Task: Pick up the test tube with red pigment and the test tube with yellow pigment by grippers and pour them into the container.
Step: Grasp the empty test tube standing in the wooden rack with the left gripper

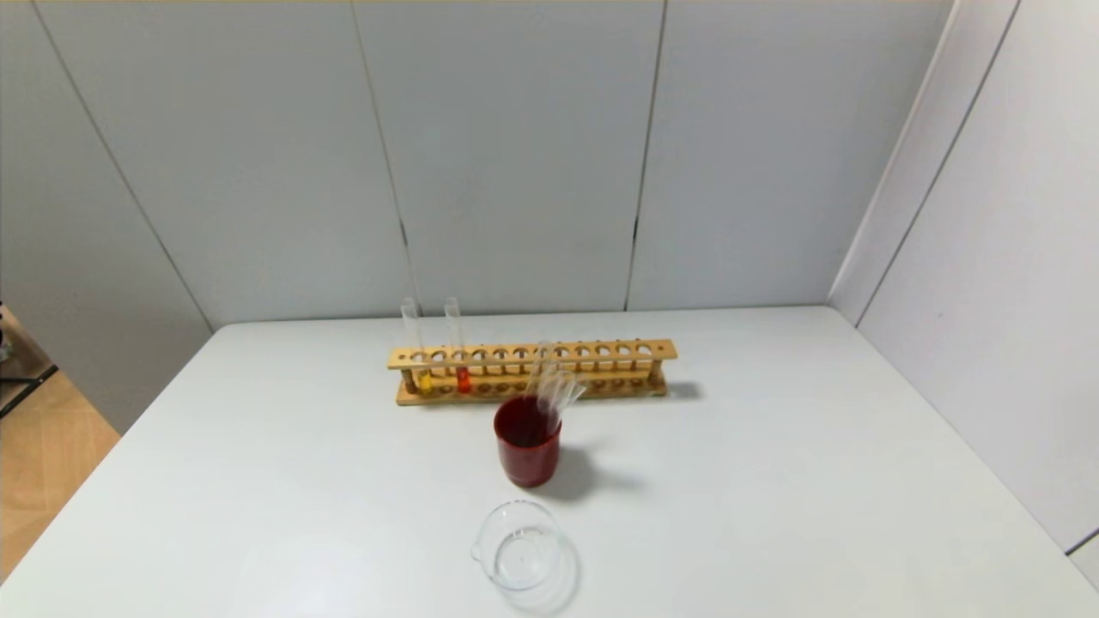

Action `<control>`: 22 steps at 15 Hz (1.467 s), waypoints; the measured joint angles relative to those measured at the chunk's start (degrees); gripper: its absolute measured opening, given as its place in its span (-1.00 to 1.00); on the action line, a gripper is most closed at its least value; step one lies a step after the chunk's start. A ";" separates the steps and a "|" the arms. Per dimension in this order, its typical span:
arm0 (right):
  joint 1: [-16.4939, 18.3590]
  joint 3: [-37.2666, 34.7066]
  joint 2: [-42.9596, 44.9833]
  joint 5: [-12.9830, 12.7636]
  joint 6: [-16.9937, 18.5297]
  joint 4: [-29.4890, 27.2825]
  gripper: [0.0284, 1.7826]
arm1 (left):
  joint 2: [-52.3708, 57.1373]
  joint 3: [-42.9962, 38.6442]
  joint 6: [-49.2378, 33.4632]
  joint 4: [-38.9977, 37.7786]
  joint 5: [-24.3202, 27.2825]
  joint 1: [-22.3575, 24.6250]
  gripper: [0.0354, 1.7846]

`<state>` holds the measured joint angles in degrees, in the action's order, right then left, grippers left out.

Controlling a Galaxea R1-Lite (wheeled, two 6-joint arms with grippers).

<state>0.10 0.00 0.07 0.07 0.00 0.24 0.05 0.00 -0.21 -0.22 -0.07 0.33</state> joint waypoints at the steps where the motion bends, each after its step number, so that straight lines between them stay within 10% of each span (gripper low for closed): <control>1: 0.00 0.00 0.00 0.00 0.00 -0.02 0.96 | 0.00 0.00 -0.04 -0.02 -0.02 0.00 0.96; 9: 0.00 0.00 0.00 0.00 0.00 0.00 0.96 | -0.02 3.05 0.72 -0.57 2.77 -0.09 0.96; 22: 0.00 0.00 0.00 0.02 0.02 0.00 0.96 | -32.88 41.09 2.77 3.55 7.14 -0.12 0.96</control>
<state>0.10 0.00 0.07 0.10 0.02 0.24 -32.83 41.09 2.56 3.33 7.07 0.21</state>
